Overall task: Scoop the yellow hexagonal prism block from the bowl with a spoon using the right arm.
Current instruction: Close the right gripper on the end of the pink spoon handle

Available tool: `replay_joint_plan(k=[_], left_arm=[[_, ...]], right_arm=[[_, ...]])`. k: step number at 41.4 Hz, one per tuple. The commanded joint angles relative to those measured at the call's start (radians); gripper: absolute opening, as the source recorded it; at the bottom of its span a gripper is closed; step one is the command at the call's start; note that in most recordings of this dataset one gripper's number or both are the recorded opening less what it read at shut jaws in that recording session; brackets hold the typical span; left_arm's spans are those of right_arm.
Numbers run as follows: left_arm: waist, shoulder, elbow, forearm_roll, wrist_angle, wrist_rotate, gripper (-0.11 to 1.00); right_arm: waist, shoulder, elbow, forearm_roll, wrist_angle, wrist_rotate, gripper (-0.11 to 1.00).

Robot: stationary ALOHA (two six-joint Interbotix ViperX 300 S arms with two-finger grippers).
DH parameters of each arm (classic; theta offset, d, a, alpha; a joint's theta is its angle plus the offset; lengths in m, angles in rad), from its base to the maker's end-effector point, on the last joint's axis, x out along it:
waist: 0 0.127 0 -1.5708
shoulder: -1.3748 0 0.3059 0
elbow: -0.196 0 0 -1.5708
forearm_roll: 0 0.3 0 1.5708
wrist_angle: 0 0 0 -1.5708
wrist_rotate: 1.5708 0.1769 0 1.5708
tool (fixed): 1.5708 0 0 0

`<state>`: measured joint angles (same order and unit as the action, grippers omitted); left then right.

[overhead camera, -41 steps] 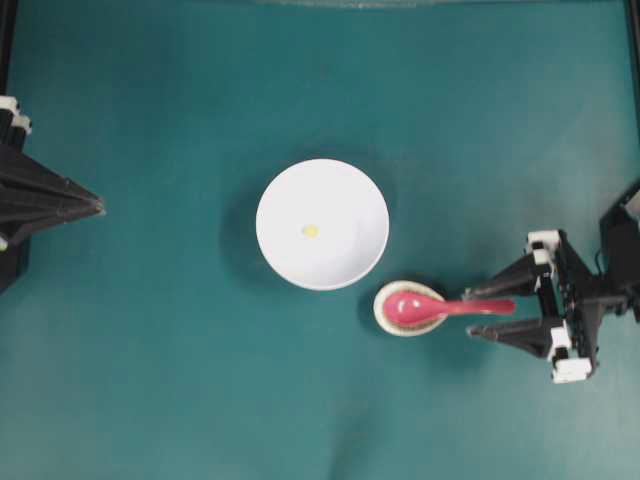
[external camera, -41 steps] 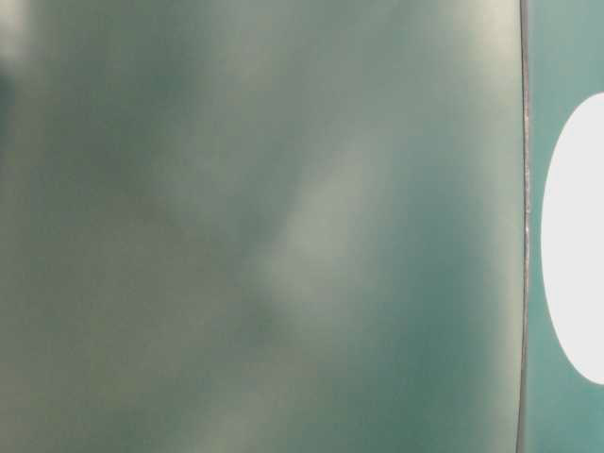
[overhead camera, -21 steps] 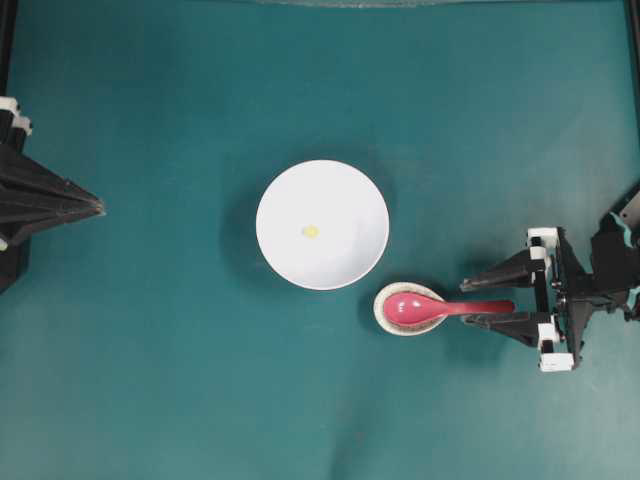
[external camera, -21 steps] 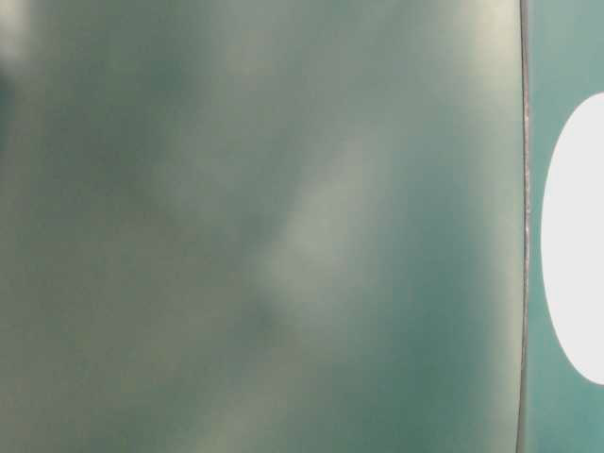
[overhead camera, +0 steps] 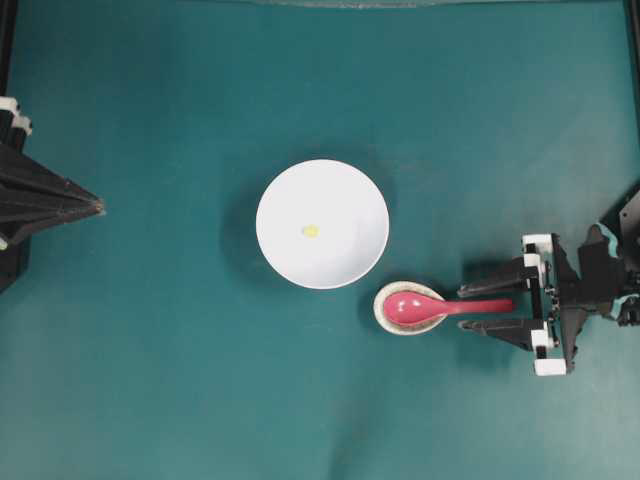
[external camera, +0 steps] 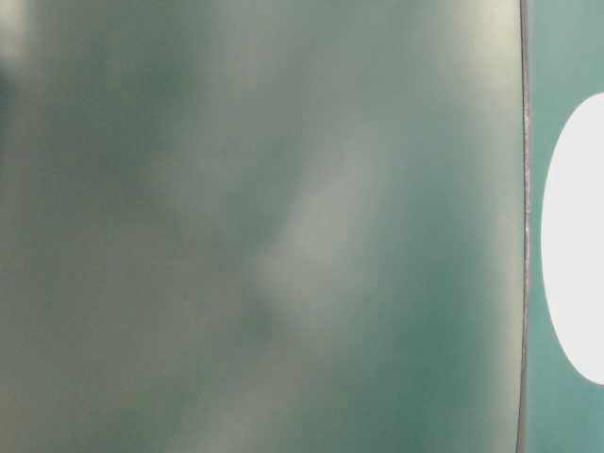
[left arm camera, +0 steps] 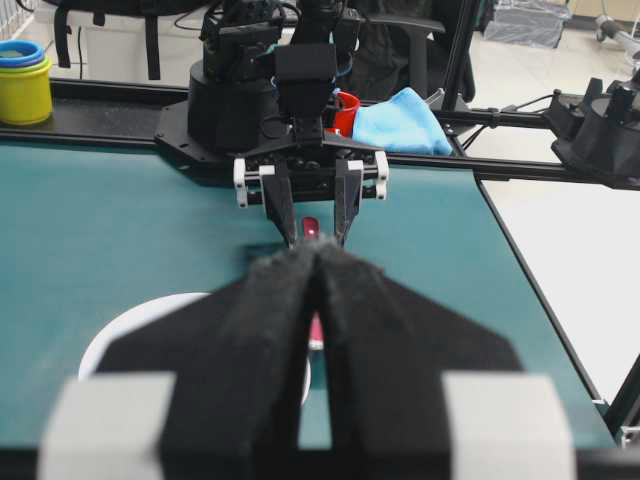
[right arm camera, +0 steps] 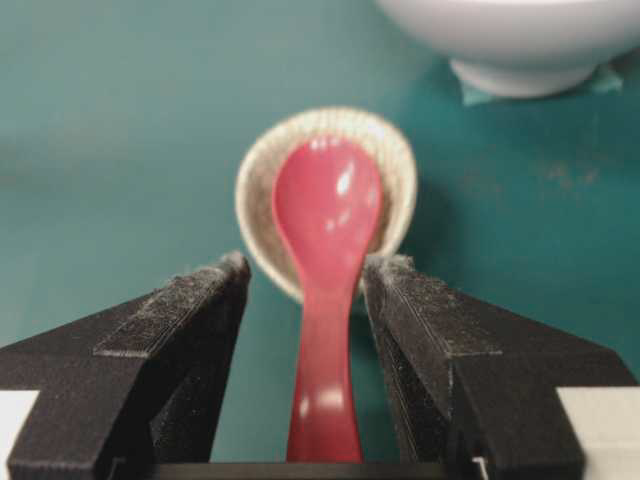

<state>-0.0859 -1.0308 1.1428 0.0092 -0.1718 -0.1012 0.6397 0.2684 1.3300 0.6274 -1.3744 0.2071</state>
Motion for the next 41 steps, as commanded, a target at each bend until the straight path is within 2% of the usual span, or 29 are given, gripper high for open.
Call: replay_joint_plan(k=[1, 11, 22, 41], left_arm=[[-0.002, 0.008, -0.031, 0.002, -0.009, -0.002, 0.01], [-0.002, 0.006, -0.031, 0.002, -0.009, -0.002, 0.01], [-0.002, 0.006, -0.031, 0.000, -0.009, -0.002, 0.01], [-0.002, 0.008, -0.031, 0.000, -0.009, -0.002, 0.01]], right_arm=[[0.005, -0.011, -0.002, 0.003, 0.015, -0.002, 0.55], [0.005, -0.011, 0.005, 0.003, 0.023, -0.014, 0.55], [0.005, -0.011, -0.009, 0.003, 0.061, -0.069, 0.48], [0.005, -0.012, -0.006, 0.002, 0.060, -0.078, 0.47]])
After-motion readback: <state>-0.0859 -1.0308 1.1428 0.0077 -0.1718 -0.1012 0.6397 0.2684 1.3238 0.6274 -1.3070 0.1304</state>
